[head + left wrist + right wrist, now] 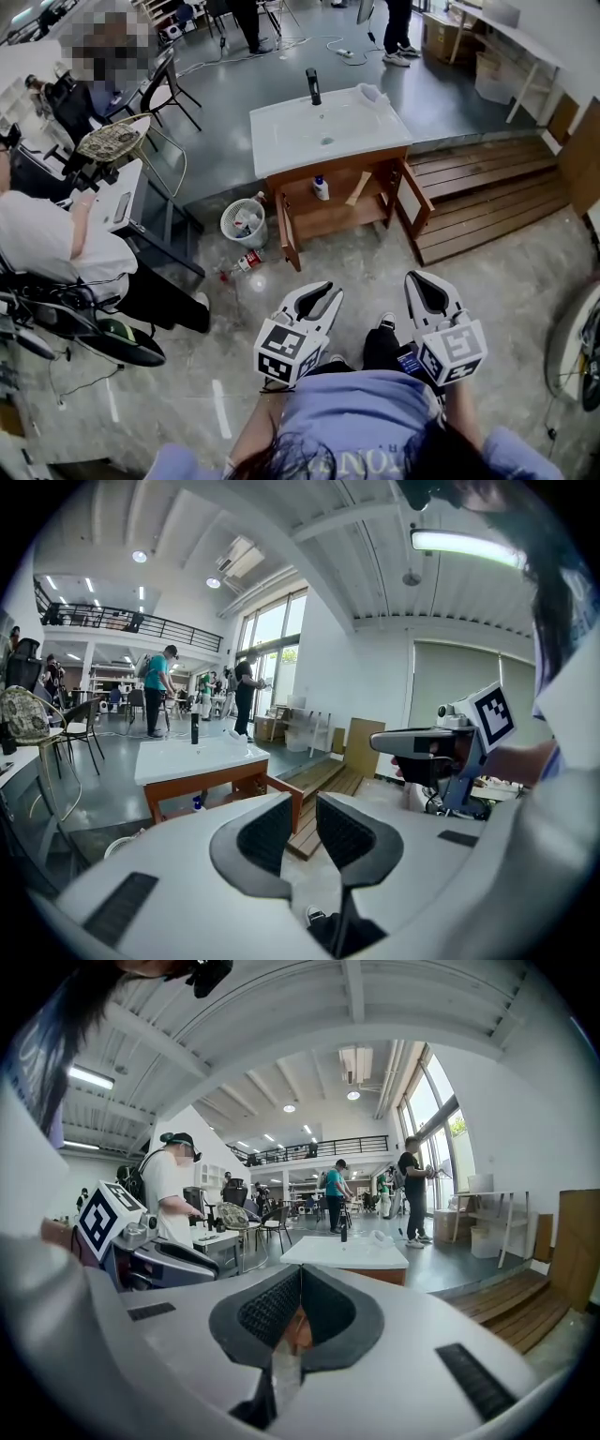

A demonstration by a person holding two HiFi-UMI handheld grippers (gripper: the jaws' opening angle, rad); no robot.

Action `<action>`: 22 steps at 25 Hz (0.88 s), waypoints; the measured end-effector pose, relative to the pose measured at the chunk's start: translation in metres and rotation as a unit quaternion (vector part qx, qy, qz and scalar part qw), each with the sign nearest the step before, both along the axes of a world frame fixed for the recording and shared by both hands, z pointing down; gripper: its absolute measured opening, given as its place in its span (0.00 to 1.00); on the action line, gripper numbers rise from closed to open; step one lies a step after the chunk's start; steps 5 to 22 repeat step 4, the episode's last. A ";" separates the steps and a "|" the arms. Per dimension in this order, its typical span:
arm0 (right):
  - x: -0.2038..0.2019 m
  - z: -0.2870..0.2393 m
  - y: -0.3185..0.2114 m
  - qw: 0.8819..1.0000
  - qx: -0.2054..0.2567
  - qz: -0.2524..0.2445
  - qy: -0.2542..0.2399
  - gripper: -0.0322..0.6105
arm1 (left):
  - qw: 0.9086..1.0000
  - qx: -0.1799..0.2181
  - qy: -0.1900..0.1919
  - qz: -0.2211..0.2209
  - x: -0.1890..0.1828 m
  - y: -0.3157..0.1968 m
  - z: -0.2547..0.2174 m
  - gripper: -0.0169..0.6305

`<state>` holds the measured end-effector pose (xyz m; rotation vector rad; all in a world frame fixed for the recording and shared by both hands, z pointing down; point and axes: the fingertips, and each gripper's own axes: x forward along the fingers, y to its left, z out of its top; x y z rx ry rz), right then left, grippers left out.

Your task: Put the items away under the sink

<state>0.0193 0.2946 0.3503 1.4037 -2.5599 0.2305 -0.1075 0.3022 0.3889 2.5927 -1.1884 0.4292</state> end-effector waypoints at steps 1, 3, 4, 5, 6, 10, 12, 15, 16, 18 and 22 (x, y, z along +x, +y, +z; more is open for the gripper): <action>0.001 0.000 0.000 1.000 0.000 0.000 0.000 0.08 | 1.000 0.000 -0.001 0.001 0.001 0.000 0.000 0.16; 0.002 0.000 0.001 1.000 0.000 0.001 0.000 0.08 | 1.000 0.000 -0.001 0.004 0.004 0.000 0.000 0.16; 0.003 0.000 0.001 1.000 0.000 0.002 0.000 0.08 | 1.000 0.001 -0.002 0.006 0.005 0.000 0.000 0.16; 0.003 0.000 0.001 1.000 0.000 0.002 0.000 0.08 | 1.000 0.001 -0.002 0.006 0.005 0.000 0.000 0.16; 0.003 0.000 0.001 1.000 0.000 0.002 0.000 0.08 | 1.000 0.001 -0.002 0.006 0.005 0.000 0.000 0.16; 0.003 0.000 0.001 1.000 0.000 0.002 0.000 0.08 | 1.000 0.001 -0.002 0.006 0.005 0.000 0.000 0.16; 0.003 0.000 0.001 1.000 0.000 0.002 0.000 0.08 | 1.000 0.001 -0.002 0.006 0.005 0.000 0.000 0.16; 0.003 0.000 0.001 1.000 0.000 0.002 0.000 0.08 | 1.000 0.001 -0.002 0.006 0.005 0.000 0.000 0.16; 0.003 0.000 0.001 1.000 0.000 0.002 0.000 0.08 | 1.000 0.001 -0.002 0.006 0.005 0.000 0.000 0.16; 0.003 0.000 0.001 1.000 0.000 0.002 0.000 0.08 | 1.000 0.001 -0.002 0.006 0.005 0.000 0.000 0.16; 0.003 0.000 0.001 1.000 0.000 0.002 0.000 0.08 | 1.000 0.001 -0.002 0.006 0.005 0.000 0.000 0.16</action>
